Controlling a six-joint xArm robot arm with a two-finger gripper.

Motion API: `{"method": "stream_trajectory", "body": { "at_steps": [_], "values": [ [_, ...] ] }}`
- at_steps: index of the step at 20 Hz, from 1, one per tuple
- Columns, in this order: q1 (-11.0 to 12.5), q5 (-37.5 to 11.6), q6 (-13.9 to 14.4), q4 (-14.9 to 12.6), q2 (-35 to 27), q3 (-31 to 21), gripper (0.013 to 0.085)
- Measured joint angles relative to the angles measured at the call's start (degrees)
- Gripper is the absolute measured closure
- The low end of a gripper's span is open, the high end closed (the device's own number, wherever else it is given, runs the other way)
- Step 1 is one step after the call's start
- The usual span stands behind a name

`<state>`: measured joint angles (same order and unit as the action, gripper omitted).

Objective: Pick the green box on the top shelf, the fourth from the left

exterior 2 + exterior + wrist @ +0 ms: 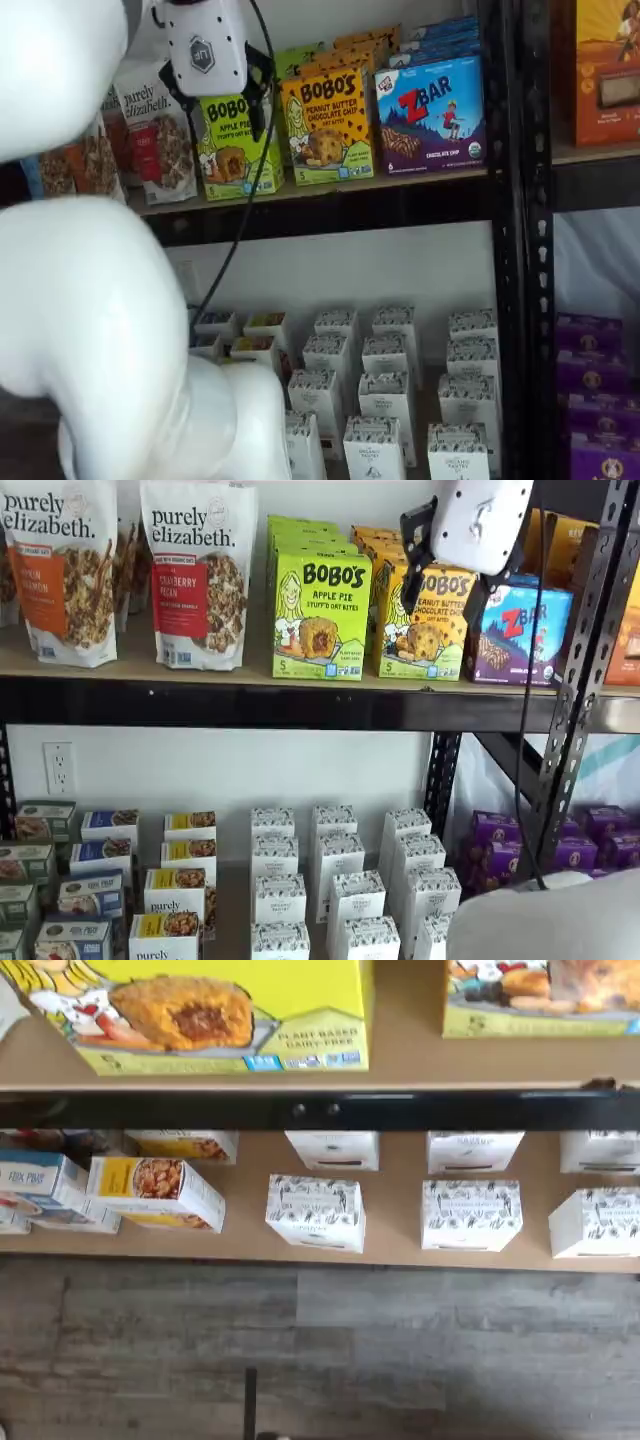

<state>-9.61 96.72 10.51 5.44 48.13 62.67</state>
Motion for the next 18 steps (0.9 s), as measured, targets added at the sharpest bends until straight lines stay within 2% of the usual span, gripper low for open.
{"method": "stream_trajectory", "body": {
  "at_steps": [4, 12, 18],
  "values": [
    [-2.79, -1.95, 2.32, -2.01, -1.90, 0.72, 0.0130],
    [-7.20, -6.72, 6.19, -4.17, -6.84, 3.03, 0.0130],
    [-7.93, -8.56, 6.87, -3.43, -11.40, 6.35, 0.0130]
  ]
}}
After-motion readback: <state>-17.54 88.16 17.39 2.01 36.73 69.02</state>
